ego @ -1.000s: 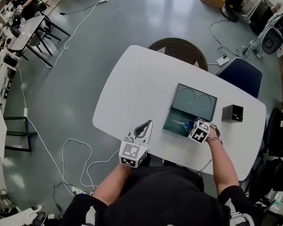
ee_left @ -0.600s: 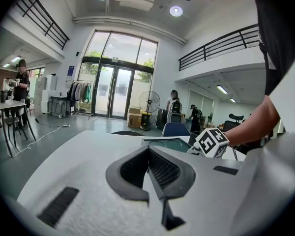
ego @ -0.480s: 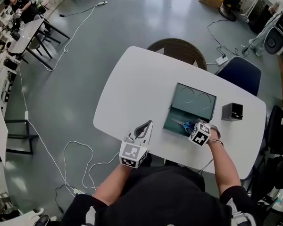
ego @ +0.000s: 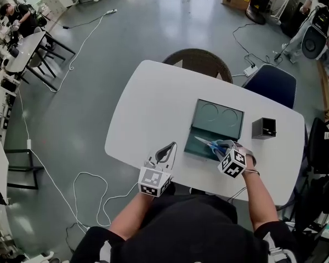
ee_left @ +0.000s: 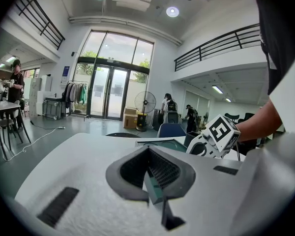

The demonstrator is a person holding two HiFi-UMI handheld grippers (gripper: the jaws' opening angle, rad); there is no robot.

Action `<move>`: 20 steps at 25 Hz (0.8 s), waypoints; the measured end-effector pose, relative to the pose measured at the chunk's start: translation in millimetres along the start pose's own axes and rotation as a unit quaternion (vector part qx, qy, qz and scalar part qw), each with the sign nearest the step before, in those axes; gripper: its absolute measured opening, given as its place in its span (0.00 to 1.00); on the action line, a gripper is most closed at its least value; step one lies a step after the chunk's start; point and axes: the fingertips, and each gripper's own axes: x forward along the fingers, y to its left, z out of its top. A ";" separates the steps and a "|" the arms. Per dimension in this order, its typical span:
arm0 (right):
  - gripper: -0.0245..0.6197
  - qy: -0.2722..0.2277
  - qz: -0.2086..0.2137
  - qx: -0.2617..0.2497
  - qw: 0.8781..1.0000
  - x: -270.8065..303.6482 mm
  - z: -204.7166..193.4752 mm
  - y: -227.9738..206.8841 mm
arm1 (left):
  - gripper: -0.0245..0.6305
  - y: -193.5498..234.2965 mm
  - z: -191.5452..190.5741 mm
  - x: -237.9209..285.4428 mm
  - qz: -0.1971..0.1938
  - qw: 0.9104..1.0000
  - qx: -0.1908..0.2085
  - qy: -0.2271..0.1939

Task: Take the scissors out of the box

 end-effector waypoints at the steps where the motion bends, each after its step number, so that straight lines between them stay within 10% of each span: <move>1: 0.17 -0.009 -0.009 0.001 1.000 -5.4 3.2 -1.4 | 0.05 -2.0 0.9 1.5 -0.002 1.000 0.001 -0.001; 10: 0.17 -0.152 -0.119 0.104 0.976 -73.6 39.2 -32.5 | 0.05 -16.1 16.8 12.5 -0.017 1.000 0.016 -0.002; 20: 0.18 -0.288 -0.237 0.161 0.914 -134.3 62.4 -58.2 | 0.05 -29.8 40.0 29.7 -0.039 0.999 0.031 -0.017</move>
